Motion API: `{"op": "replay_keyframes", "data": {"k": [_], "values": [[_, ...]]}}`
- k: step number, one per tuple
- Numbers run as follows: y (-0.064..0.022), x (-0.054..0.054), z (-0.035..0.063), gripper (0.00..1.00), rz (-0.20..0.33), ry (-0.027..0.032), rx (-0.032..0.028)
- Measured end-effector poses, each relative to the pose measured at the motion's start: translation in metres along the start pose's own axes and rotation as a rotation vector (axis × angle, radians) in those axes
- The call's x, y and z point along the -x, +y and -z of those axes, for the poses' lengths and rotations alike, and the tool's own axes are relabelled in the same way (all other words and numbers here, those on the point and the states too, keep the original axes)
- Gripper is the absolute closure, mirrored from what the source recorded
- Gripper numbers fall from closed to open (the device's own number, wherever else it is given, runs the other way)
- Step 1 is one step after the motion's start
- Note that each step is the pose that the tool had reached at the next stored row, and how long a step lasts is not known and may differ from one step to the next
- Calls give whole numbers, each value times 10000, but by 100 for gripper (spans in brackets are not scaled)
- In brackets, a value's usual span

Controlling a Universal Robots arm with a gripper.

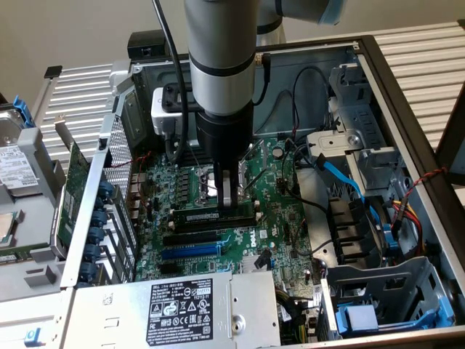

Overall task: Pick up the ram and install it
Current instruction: 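Insert the ram into the slot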

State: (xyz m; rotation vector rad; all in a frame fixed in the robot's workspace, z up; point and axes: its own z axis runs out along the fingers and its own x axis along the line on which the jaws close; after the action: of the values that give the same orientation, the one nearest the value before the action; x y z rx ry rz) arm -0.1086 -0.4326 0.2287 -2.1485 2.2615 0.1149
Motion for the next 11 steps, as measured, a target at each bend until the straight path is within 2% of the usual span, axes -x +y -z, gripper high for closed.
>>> {"op": "replay_keyframes", "data": {"k": [11], "values": [[2, -1, -1, 88, 1, 10, 4]]}}
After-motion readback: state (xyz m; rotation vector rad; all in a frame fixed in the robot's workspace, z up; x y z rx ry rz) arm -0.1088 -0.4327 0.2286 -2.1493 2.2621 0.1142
